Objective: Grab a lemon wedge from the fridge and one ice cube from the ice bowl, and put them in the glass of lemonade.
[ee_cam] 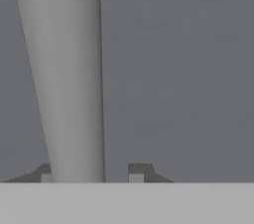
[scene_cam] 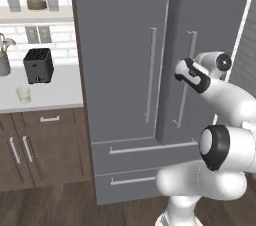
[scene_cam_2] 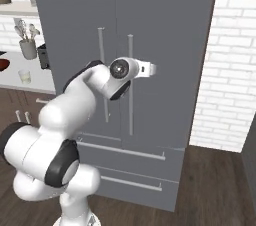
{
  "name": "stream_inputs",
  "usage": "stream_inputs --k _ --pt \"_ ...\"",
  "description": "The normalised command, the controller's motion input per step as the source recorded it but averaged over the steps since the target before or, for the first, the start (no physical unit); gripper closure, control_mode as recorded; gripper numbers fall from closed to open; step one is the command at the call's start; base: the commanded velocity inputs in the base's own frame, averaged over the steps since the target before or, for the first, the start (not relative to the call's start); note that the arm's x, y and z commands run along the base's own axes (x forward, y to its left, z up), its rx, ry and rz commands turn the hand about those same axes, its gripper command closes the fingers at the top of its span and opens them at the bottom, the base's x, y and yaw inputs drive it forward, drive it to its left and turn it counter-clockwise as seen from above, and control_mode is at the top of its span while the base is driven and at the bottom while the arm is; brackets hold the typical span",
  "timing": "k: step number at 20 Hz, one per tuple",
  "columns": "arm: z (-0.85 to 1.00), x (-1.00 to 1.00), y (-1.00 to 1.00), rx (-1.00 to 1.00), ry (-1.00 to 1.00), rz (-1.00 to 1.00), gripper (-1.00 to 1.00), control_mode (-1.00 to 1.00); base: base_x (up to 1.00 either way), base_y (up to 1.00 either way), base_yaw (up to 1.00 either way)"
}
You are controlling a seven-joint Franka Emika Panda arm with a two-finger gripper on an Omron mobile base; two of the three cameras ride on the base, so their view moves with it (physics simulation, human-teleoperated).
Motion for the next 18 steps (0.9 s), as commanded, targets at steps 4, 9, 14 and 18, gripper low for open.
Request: stream_inputs --k 4,9,14,18 --pt "0.02 -0.97 -0.96 0.0 0.18 -0.01 1.0 -1.0 0.0 0.0 0.0" --pt "0.0 -0.88 -1.0 0.0 0.06 -0.01 1.0 -1.0 0.0 0.0 0.0" --pt "0.0 -0.81 -1.0 0.02 0.0 0.0 1.0 -1.0 0.0 0.0 0.0" --pt "0.06 -0.64 -0.92 0.03 0.0 0.0 1.0 -1.0 0.0 0.0 0.0"
